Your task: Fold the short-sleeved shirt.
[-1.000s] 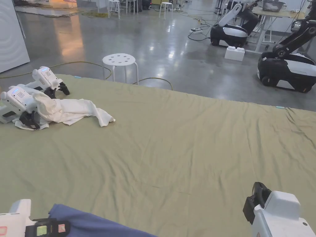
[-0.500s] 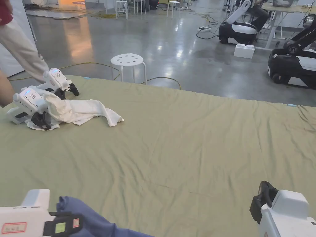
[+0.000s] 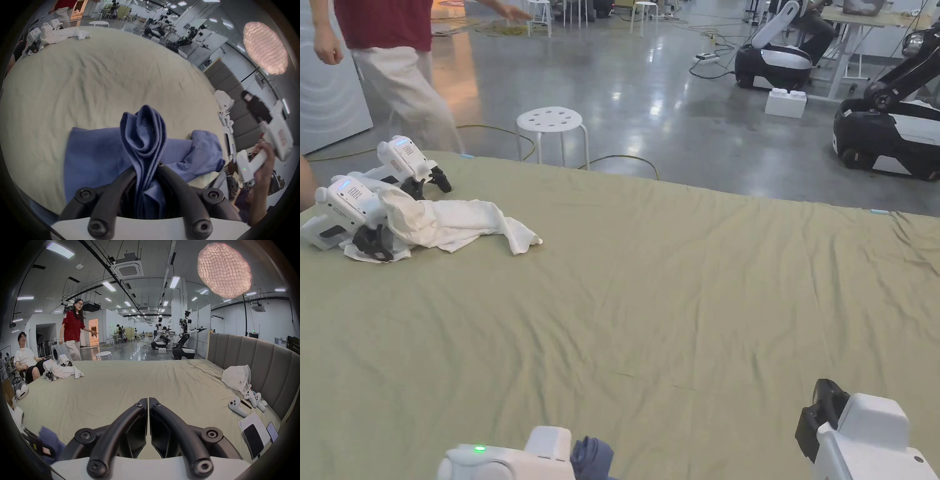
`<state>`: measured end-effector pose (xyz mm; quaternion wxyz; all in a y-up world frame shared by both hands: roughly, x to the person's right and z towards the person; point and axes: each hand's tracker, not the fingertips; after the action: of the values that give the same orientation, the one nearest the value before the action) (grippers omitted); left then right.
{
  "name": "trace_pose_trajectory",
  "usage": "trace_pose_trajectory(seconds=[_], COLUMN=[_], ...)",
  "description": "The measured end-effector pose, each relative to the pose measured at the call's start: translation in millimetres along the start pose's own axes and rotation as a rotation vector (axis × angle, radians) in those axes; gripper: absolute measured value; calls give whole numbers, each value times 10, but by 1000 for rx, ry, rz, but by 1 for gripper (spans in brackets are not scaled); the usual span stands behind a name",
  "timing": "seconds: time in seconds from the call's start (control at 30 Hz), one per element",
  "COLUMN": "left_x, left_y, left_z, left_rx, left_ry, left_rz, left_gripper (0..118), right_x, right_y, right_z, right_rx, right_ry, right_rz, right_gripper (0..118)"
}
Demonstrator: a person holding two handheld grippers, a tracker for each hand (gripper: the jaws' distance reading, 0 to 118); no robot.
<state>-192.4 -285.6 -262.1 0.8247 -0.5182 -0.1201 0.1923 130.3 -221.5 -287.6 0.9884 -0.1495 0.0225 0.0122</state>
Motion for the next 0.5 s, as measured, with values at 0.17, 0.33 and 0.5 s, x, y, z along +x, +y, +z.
trace_pose_trajectory(seconds=[0.17,0.33,0.5], left_x=[146,219,258], left_y=[-98,-111,-79], left_z=[-319,-266,37], left_rx=[-51,-28,25], left_ry=[75,22,-16], left_rz=[-27,-12,-31], left_gripper=[4,41,68], right_x=[30,26,24], right_y=[-43,-71,-64], right_z=[0,-7,20], right_rx=[-15,-26,-27], right_ry=[-8,-8,-6], right_rz=[1,1,4], right_gripper=[1,1,1])
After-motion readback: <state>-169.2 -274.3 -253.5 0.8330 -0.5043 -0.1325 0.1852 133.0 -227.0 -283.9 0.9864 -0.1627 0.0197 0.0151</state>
